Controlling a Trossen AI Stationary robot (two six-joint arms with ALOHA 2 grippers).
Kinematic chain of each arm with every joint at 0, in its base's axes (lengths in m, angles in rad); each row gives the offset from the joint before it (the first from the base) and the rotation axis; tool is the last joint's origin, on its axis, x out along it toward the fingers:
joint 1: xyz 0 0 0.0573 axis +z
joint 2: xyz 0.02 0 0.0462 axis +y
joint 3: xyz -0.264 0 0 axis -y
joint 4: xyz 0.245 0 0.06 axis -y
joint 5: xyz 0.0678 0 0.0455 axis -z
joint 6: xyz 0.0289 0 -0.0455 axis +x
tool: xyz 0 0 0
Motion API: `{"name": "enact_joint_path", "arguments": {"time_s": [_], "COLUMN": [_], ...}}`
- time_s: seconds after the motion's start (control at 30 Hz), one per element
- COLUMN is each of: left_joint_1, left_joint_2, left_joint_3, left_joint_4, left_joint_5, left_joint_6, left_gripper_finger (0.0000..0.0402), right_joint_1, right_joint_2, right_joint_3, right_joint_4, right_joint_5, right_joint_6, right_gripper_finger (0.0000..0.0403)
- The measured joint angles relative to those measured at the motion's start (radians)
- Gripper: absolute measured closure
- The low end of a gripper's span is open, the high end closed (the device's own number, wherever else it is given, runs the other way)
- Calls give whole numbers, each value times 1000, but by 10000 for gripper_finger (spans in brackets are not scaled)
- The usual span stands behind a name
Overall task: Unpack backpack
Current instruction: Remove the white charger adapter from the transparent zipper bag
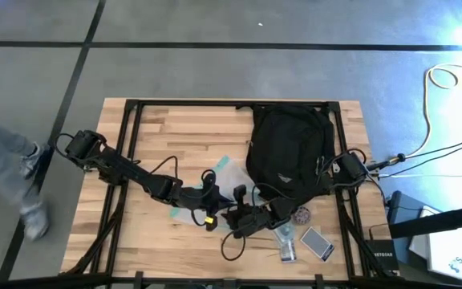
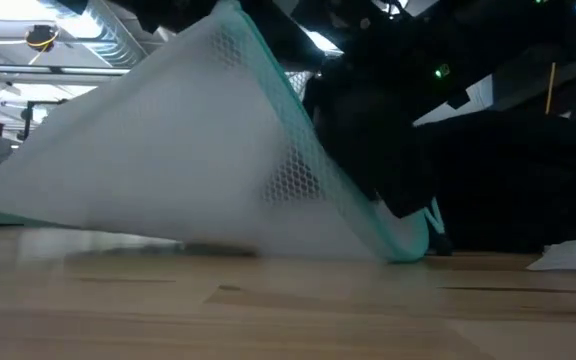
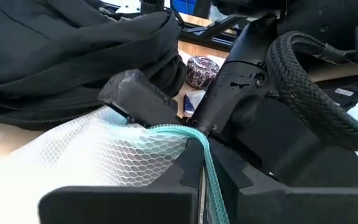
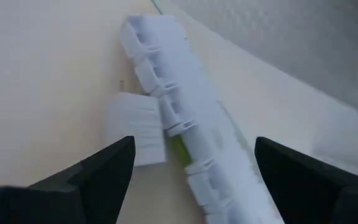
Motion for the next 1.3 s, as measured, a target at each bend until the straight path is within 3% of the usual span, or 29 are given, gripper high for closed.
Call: {"name": "enact_joint_path", "arguments": {"time_s": [0.23, 0.57, 0.73, 1.07, 1.17, 1.3], "left_joint_1": [-3, -5, -5, -10, -16, -31], "left_joint_2": [0, 0, 0, -14, -46, -95], "left_joint_3": [0, 0, 0, -1, -1, 2], "left_joint_4": [-20, -69, -76, -66, -61, -41], "left_joint_5": [4, -26, -35, -59, -62, -34], "left_joint_6": [14, 27, 71, 164, 200, 219], "left_gripper_finger": [402, 388, 316, 97, 64, 53], "right_joint_1": [-18, -19, -20, -15, -15, -21], "right_joint_2": [27, 31, 31, 31, 31, 32], "right_joint_3": [0, 0, 0, 1, 3, 3], "right_joint_4": [7, 17, 17, 17, 26, 25], "right_joint_5": [2, 15, 15, 21, 34, 50], "right_joint_6": [-151, -89, -69, -70, -72, -57], "right_gripper_finger": [88, 88, 88, 88, 88, 88]}}
